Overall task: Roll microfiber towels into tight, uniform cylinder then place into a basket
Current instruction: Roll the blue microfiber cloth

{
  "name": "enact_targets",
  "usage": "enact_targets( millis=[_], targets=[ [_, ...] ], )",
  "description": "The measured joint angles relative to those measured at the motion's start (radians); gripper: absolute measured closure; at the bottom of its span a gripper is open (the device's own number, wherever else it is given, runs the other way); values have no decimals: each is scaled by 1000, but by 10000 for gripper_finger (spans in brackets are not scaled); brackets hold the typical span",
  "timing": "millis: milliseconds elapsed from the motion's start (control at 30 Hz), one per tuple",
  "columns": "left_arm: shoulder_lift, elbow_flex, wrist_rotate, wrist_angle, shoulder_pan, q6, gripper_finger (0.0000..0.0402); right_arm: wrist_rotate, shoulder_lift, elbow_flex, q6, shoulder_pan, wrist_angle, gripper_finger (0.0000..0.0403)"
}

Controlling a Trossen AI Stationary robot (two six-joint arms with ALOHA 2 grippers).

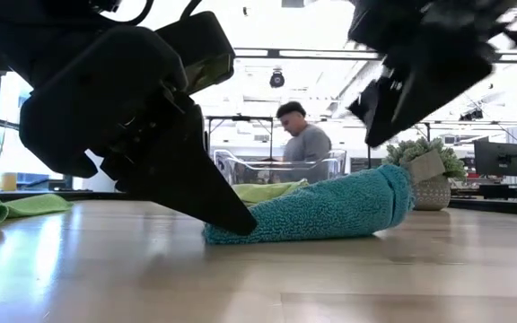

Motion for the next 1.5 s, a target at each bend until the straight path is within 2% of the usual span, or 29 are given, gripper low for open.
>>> enact_targets(
  millis=[100,233,367,467,600,767,933,1100,1300,1500],
  targets=[
    [0,0,5,0,5,0,270,172,1,0,-152,104,7,245],
    [0,-1,8,0,5,0,270,354,68,1,-239,215,74,245],
    [1,-1,8,0,5,0,270,500,156,2,-305,252,163,245],
    [1,-1,8,1,6,-1,270,588,200,2,-288,252,196,245],
    [2,-1,8,0,6,-9,270,591,237,2,-225,239,205,245],
    [2,-2,7,0,6,-10,270,581,260,2,-223,235,195,245],
    [2,-2,7,-1,6,-11,270,590,195,2,-221,241,146,245],
    [2,-2,7,-1,6,-11,270,585,129,2,-133,261,117,245],
    [2,-2,7,-1,6,-11,270,547,152,4,-131,301,164,245],
    [2,-2,6,3,6,-11,270,665,214,4,-149,286,179,245]
  ],
)
